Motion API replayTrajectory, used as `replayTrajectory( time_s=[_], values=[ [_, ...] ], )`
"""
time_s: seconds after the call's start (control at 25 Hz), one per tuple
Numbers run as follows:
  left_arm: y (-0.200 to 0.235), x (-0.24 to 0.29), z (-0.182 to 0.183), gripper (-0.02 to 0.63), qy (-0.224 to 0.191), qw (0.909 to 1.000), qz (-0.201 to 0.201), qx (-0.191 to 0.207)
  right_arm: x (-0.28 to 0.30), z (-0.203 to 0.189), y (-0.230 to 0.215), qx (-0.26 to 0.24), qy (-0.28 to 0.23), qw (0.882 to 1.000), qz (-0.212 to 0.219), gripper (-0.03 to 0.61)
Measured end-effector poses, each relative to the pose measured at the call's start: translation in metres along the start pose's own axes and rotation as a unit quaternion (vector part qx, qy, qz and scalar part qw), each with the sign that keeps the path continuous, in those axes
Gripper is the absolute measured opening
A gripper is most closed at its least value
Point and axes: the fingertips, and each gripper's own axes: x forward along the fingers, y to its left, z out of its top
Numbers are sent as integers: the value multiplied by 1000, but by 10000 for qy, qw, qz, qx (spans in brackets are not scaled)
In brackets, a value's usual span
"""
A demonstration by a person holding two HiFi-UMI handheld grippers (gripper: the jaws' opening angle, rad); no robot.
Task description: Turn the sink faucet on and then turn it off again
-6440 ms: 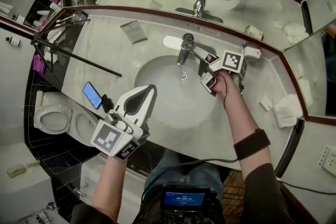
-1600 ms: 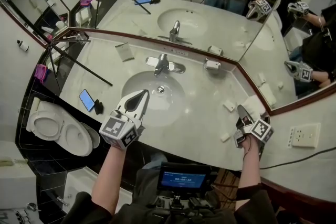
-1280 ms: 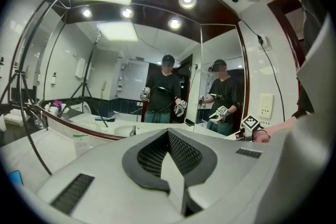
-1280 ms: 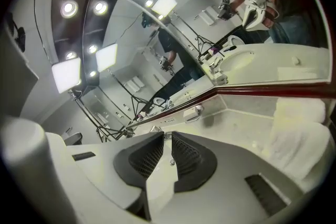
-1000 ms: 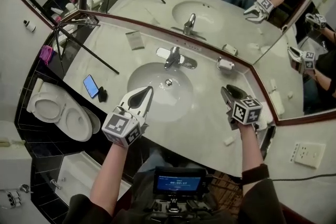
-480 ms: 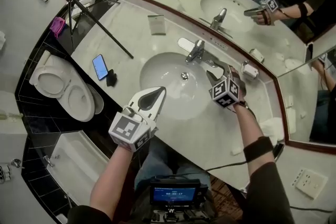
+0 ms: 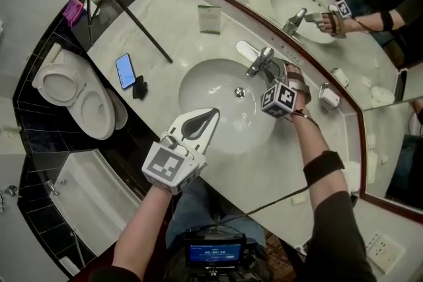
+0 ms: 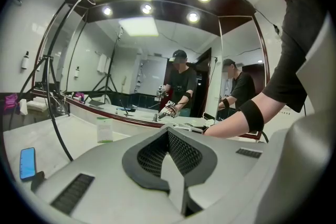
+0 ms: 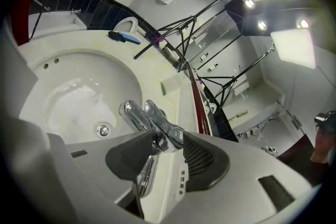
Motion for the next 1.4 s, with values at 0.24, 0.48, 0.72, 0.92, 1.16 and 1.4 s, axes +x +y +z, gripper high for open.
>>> replayTrajectory(
  time_s=[0.24, 0.48, 0.72, 0.92, 1.16, 1.4],
  values=[
    [14, 10, -14, 0, 10, 9998, 62, -170, 29, 17, 4, -749, -100, 9971, -50, 170],
    [25, 16, -21, 0, 24, 9995, 95, -301, 45, 28, 10, -1388, -55, 9902, -141, 105],
    [41, 16, -19, 0, 11, 9992, 150, -374, 46, 30, 7, -972, -86, 9950, 195, 104],
    [41, 21, -16, 0, 40, 9993, 109, -355, 47, 28, 4, -628, -27, 9962, 598, 104],
    [41, 25, -16, 0, 60, 9993, 94, -345, 48, 26, -1, -114, 15, 9950, 988, 106],
    [40, 30, -12, 0, 46, 9994, 81, -333, 51, 22, -6, 304, 61, 9893, 1428, 106]
  ],
)
